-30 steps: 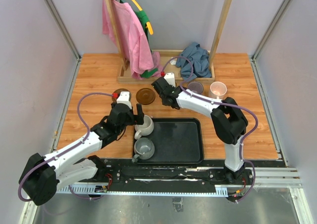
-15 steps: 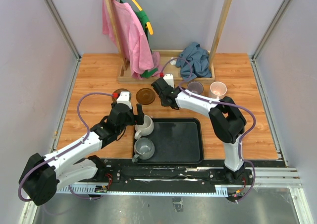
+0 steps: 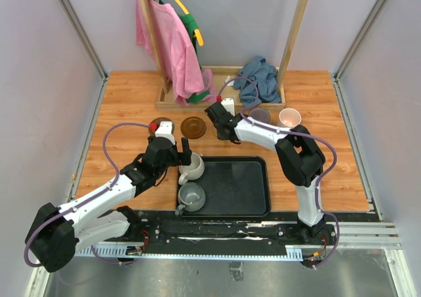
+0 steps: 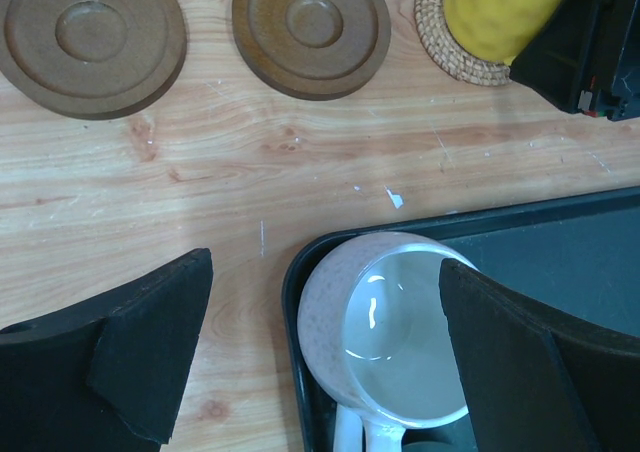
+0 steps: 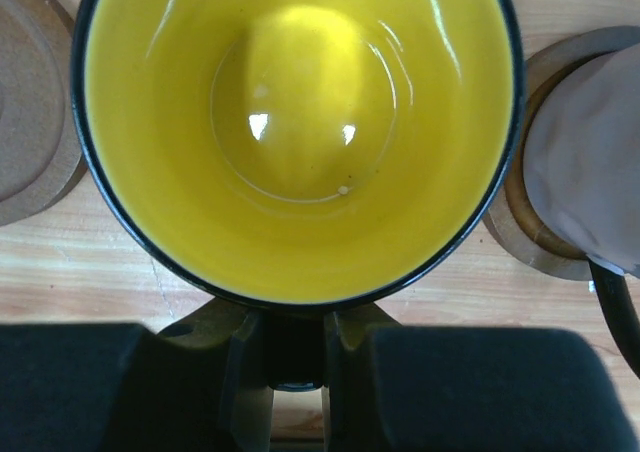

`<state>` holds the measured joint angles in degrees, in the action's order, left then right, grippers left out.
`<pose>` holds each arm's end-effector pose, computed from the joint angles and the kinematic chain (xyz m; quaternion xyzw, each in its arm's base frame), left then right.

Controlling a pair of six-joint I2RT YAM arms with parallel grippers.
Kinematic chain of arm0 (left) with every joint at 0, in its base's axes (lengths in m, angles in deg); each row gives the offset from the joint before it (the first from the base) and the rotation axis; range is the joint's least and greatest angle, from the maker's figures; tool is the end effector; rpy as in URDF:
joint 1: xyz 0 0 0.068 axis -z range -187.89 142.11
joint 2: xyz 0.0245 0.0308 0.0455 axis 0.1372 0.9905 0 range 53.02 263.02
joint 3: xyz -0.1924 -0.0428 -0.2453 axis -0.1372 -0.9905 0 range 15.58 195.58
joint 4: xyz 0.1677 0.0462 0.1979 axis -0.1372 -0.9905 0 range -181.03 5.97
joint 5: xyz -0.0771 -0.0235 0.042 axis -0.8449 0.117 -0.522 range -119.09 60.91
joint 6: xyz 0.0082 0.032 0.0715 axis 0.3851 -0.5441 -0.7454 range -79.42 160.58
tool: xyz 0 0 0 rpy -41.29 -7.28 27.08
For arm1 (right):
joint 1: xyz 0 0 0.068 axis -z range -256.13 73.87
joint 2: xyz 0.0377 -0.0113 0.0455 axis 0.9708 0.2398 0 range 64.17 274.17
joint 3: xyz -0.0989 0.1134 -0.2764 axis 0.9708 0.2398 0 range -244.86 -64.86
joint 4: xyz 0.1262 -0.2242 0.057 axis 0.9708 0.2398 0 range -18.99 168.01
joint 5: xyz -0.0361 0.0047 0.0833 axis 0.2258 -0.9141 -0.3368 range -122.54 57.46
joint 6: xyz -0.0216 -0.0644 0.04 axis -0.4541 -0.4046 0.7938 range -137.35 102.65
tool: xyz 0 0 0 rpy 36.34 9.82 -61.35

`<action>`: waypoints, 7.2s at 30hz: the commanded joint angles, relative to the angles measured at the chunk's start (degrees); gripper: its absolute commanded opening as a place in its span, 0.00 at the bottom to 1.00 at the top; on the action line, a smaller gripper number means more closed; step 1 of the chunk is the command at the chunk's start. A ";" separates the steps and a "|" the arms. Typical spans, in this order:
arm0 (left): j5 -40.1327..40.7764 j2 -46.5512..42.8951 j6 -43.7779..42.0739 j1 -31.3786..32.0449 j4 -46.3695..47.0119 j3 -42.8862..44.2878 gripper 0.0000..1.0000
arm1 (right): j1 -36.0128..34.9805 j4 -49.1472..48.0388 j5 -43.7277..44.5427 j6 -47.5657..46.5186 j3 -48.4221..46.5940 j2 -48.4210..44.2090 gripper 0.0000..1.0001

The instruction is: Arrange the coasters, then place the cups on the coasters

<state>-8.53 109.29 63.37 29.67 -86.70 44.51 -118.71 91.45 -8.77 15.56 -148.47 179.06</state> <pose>0.1853 -0.1126 0.2400 0.0210 0.8566 -0.1136 0.5029 0.3689 0.3018 0.2083 -0.0107 0.9269 0.0425 0.3728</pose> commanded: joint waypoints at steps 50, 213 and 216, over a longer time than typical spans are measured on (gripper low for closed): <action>-0.75 -3.13 0.60 -0.65 0.64 0.11 1.00 | -2.63 1.86 -0.65 3.92 5.25 -5.60 0.46; -1.56 39.07 0.13 -6.27 -10.57 35.11 0.65 | -0.94 1.81 8.60 3.50 37.49 -53.46 0.99; -1.50 38.69 0.16 -6.27 -10.92 34.84 0.67 | -1.01 1.82 8.32 3.58 37.53 -53.33 0.99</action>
<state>-10.74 150.40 63.04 23.69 -98.68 80.03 -121.32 93.62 -0.11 18.62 -111.38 125.58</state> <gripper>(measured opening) 0.661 0.992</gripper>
